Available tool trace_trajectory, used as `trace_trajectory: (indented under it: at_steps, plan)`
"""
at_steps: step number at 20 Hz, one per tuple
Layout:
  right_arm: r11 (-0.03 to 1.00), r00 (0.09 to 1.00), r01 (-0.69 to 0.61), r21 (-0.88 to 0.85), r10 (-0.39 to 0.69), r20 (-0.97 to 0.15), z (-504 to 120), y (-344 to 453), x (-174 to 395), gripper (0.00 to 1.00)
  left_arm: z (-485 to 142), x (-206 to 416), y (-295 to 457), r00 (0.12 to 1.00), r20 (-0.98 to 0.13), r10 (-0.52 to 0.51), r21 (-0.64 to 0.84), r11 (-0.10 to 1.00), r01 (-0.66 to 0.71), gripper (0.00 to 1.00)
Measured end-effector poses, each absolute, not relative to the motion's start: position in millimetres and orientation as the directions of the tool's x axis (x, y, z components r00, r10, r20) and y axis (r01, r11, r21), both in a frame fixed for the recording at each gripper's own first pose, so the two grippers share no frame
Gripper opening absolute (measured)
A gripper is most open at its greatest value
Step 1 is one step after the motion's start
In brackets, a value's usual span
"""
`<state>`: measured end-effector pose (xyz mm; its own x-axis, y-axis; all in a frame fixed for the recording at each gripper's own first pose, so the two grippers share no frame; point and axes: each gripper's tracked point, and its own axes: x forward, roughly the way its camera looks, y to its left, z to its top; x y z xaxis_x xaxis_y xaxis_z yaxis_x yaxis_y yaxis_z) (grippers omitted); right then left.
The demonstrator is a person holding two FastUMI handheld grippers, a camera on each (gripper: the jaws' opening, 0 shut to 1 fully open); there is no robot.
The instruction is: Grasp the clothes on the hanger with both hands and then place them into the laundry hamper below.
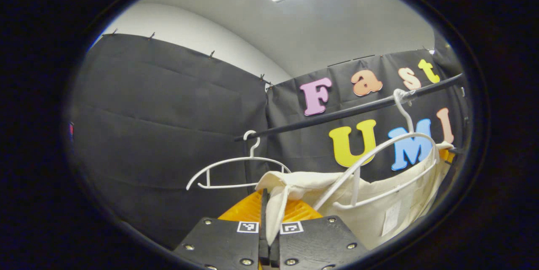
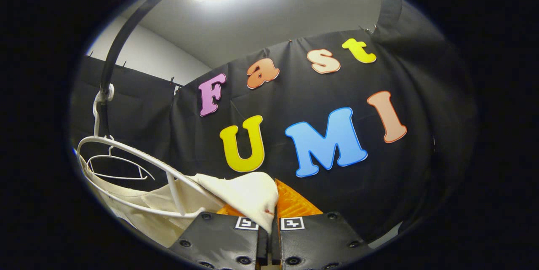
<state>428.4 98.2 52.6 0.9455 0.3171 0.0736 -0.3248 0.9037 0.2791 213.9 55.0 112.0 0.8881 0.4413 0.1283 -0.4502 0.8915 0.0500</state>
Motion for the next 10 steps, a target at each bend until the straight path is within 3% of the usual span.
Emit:
trace_trajectory:
  at_steps: [10]
  plan:
    - [0.900,0.918,-0.335,0.280,0.379,-0.119,-30,112,421,0.05,50,219,60,0.904,0.018,0.428,0.056,0.902,-0.428,0.03]
